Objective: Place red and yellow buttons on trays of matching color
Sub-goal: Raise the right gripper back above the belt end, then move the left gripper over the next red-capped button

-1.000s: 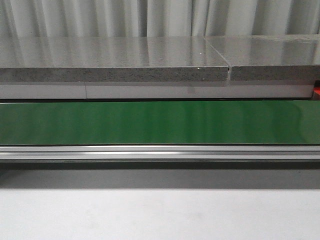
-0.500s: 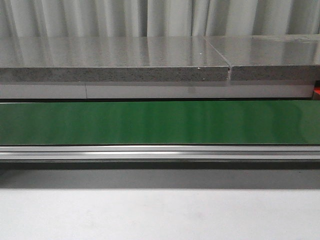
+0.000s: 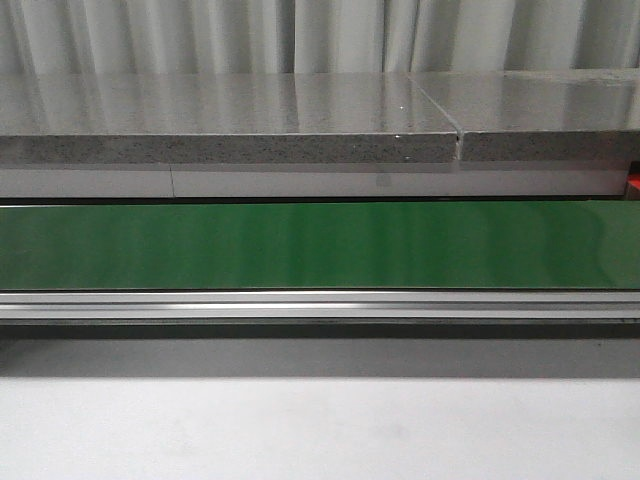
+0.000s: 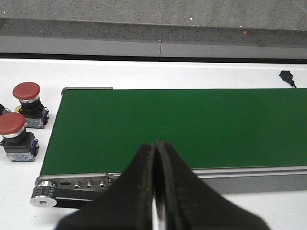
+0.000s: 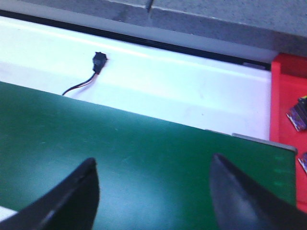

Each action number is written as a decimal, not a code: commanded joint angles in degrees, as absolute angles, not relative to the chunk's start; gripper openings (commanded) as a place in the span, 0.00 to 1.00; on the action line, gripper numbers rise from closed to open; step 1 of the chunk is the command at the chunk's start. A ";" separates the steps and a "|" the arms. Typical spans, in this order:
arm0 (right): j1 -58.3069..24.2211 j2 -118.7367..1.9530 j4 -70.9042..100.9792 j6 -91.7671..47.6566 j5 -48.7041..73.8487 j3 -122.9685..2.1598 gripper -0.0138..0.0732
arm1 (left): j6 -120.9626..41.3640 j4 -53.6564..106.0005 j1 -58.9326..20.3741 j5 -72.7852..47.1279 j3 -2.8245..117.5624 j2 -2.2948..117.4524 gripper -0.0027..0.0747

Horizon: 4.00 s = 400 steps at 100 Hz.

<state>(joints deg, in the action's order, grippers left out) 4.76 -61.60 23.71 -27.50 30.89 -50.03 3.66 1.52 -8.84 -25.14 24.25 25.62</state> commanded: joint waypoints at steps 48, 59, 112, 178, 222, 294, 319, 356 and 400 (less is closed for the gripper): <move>3.32 -54.96 22.60 -28.26 30.53 -52.15 0.08 | 3.69 2.02 -9.30 -20.56 25.78 25.75 0.01; 3.32 -54.96 22.60 -28.26 30.53 -52.15 0.08 | 3.69 2.02 -9.30 -20.56 25.78 25.75 0.01; 3.32 -54.96 22.60 -28.26 30.53 -52.15 0.08 | 3.69 2.02 -9.30 -19.27 25.78 25.75 0.01; 3.32 -54.96 22.60 -28.26 30.53 -52.15 0.08 | 5.73 1.48 -8.89 -22.62 25.74 25.75 0.84; 3.32 -54.96 22.60 -28.26 30.53 -52.15 0.08 | 19.46 -1.01 8.51 -29.22 42.14 44.74 0.84; 3.32 -54.96 22.60 -28.26 30.53 -52.15 0.08 | 19.49 5.60 16.73 -29.00 58.20 83.94 0.84; 3.32 -54.96 22.60 -28.26 30.53 -52.15 0.08 | 20.26 5.60 17.94 -27.12 58.30 89.00 0.84; 3.32 -54.96 22.60 -28.26 30.53 -52.15 0.08 | 20.35 5.60 17.94 -25.76 61.48 96.76 0.84; 3.32 -54.96 22.60 -28.26 30.53 -52.15 0.08 | 20.35 5.60 17.94 -24.49 63.59 98.92 0.74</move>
